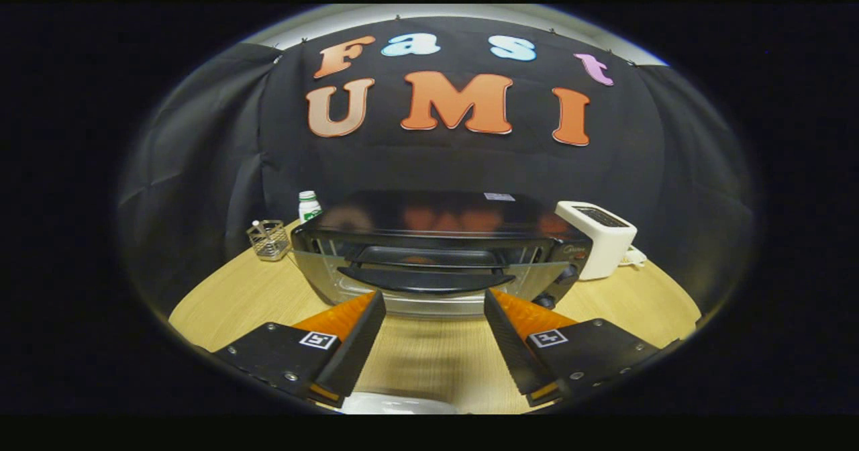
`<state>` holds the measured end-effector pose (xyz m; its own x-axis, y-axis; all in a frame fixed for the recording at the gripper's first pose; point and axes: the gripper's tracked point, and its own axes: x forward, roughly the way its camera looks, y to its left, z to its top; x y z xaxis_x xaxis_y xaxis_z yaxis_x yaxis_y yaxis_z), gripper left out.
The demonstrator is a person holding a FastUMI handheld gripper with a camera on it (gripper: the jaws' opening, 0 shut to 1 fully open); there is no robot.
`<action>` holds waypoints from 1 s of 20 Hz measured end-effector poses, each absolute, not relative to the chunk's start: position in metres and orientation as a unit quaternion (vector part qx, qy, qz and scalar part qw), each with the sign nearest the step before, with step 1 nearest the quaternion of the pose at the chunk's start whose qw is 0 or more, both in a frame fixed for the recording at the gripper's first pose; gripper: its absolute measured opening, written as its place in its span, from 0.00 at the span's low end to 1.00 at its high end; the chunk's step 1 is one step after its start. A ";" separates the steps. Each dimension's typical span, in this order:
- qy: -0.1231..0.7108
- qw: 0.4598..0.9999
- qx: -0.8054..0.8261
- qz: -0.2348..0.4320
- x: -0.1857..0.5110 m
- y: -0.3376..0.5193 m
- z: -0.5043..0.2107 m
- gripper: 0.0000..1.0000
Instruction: Open the toaster oven, put the food inside, and close the toaster oven door.
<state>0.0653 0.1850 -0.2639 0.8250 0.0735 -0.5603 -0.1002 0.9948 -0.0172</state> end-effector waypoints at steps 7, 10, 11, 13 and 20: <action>0.249 0.967 -0.003 0.050 0.089 0.193 -0.243 0.88; 0.210 0.976 0.009 0.059 0.070 0.193 -0.207 0.88; 0.198 0.978 0.021 0.067 0.062 0.195 -0.192 0.88; 0.175 0.980 0.043 0.082 0.046 0.194 -0.163 0.88; 0.086 0.988 0.052 0.114 -0.013 0.160 -0.075 0.93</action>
